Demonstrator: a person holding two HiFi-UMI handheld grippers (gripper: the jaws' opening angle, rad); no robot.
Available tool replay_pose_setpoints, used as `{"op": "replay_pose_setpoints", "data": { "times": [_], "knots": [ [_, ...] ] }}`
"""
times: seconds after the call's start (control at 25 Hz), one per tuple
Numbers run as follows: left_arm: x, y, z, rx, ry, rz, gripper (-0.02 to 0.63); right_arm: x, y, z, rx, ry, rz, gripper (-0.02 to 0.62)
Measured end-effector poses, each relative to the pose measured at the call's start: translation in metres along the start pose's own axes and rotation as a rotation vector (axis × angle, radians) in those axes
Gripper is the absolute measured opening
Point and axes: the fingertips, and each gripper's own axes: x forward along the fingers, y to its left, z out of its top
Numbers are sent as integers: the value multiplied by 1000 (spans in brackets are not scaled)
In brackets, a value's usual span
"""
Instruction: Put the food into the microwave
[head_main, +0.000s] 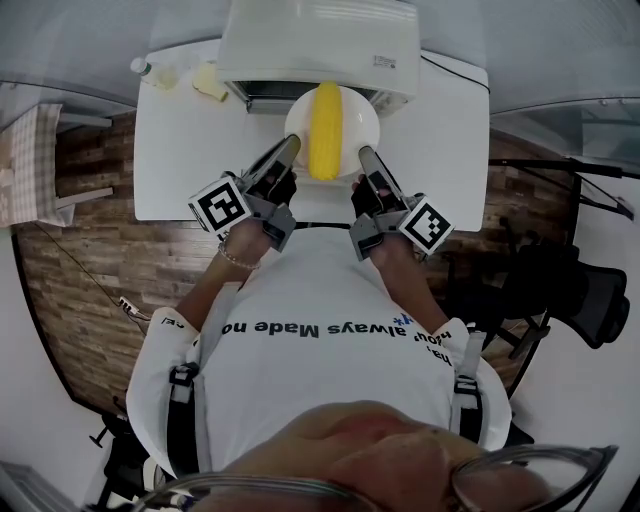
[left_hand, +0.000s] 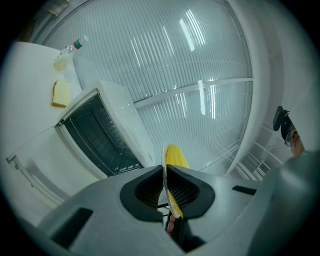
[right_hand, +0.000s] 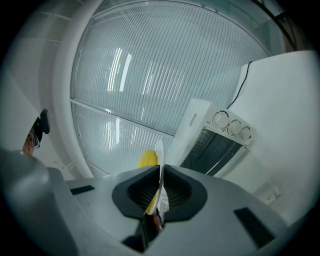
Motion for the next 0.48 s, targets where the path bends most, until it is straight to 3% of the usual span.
{"op": "replay_pose_setpoints", "data": {
  "times": [0.48],
  "knots": [
    [-1,40,-7,-8,25,35,20,8,-31,-17,13,26,-40,25]
  ]
}}
